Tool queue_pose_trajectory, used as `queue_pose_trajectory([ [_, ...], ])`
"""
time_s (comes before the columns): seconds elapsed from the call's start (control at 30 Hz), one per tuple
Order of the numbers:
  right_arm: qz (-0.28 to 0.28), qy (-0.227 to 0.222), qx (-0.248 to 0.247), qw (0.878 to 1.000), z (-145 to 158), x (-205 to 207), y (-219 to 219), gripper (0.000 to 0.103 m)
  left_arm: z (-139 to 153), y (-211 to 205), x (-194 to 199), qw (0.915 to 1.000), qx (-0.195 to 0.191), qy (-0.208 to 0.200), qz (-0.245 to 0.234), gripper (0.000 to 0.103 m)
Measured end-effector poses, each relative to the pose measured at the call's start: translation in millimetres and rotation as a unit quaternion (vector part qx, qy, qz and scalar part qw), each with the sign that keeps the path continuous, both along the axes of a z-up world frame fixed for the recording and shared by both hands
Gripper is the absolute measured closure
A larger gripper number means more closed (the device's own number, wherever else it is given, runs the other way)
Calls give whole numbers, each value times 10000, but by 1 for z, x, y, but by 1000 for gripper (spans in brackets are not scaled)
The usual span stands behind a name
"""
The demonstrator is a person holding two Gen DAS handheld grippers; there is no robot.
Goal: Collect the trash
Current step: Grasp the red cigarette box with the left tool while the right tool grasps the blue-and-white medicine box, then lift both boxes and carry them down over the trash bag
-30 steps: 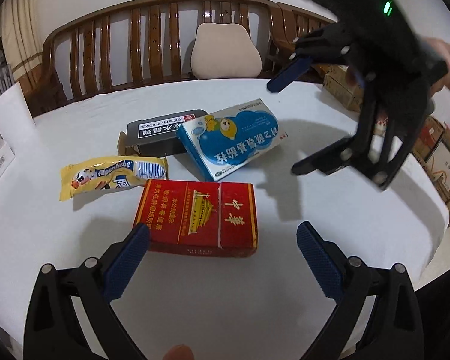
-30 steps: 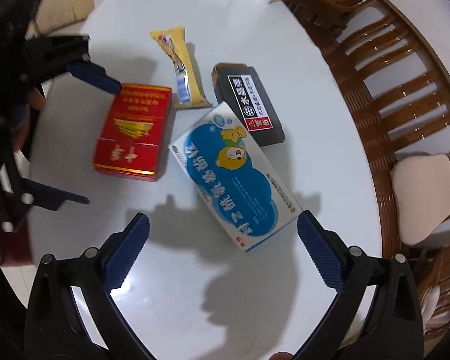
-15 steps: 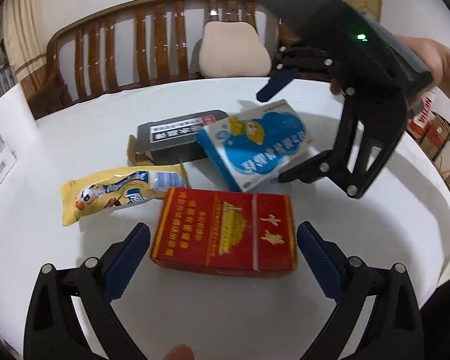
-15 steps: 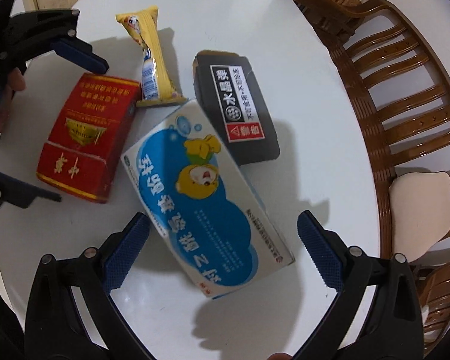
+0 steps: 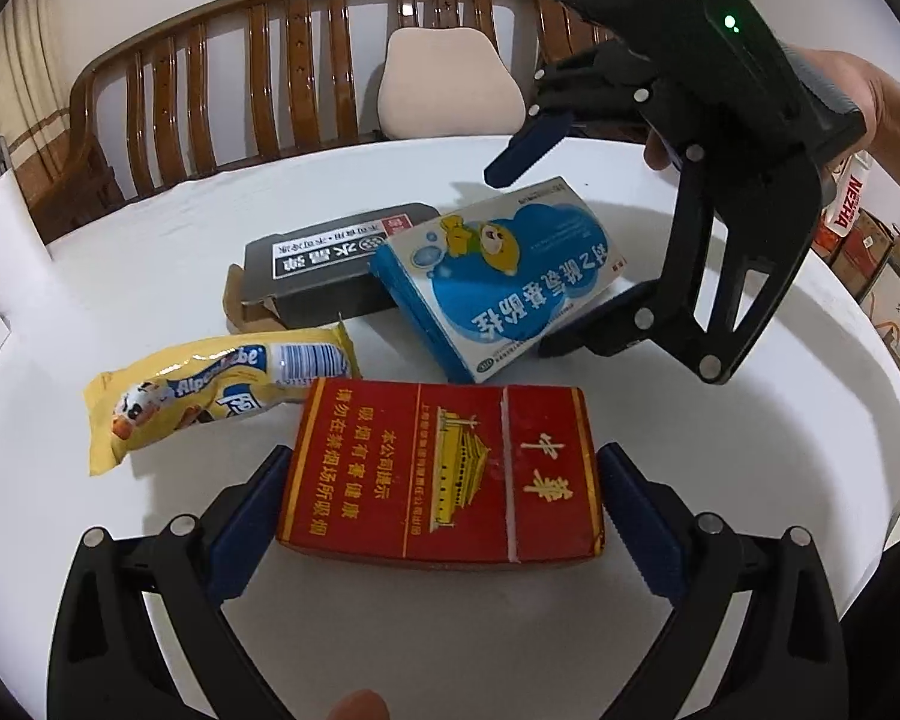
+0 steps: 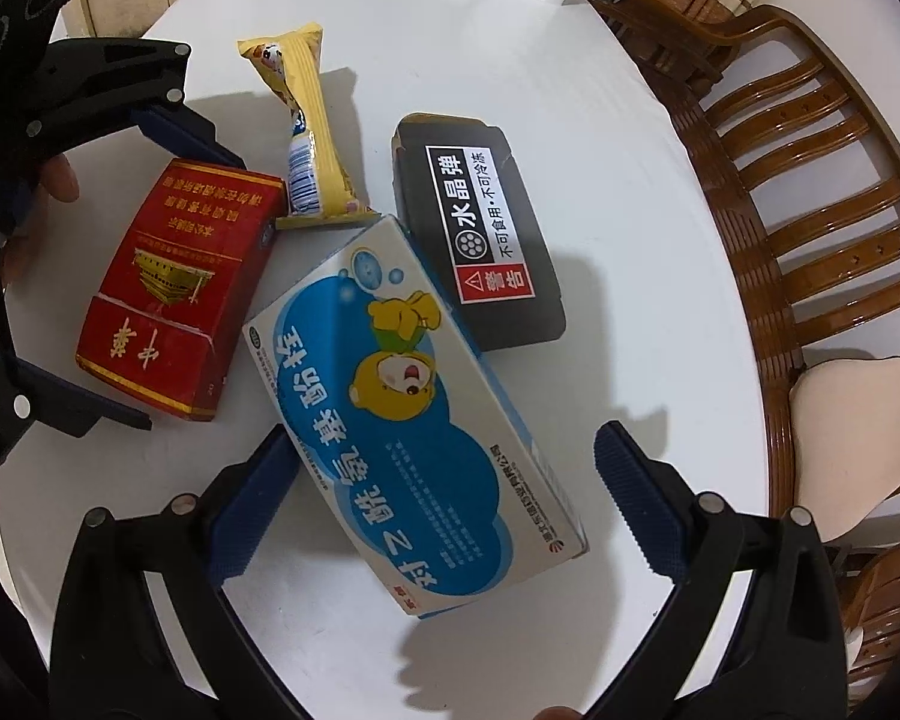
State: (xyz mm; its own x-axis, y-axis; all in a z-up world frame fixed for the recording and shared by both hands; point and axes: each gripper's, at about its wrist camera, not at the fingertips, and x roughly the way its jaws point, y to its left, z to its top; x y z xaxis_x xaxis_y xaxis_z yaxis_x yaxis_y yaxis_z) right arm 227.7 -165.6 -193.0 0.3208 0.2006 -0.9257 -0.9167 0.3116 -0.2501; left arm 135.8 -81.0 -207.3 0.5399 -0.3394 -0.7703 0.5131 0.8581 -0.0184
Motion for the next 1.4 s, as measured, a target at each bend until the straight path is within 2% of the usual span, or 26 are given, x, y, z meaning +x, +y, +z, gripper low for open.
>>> queue_pose_trajectory([
  [0.1,34,61,94,9999,1,-1,-2,19,0,1,2,10000,-34,35,84,8],
  [0.2,13,48,152,9999,3,-2,-1,28,1,3,6,9999,-50,26,144,16],
  [0.33,-14,56,188,9998,5,-5,-2,32,1,3,3,9999,14,-40,166,17],
  [0.5,-106,54,229,9997,8,-10,-4,38,3,7,-1,9997,-80,-21,215,19],
  [0.7,-249,71,500,9984,24,-26,-15,40,16,10,-11,9994,-191,-69,266,19],
  [0.97,-656,-17,1043,9924,68,-58,-37,41,51,11,-32,9990,-170,-255,324,19],
  [1.4,-1116,-365,1360,9837,130,-115,-57,41,93,-3,-76,9981,-205,-533,247,19],
])
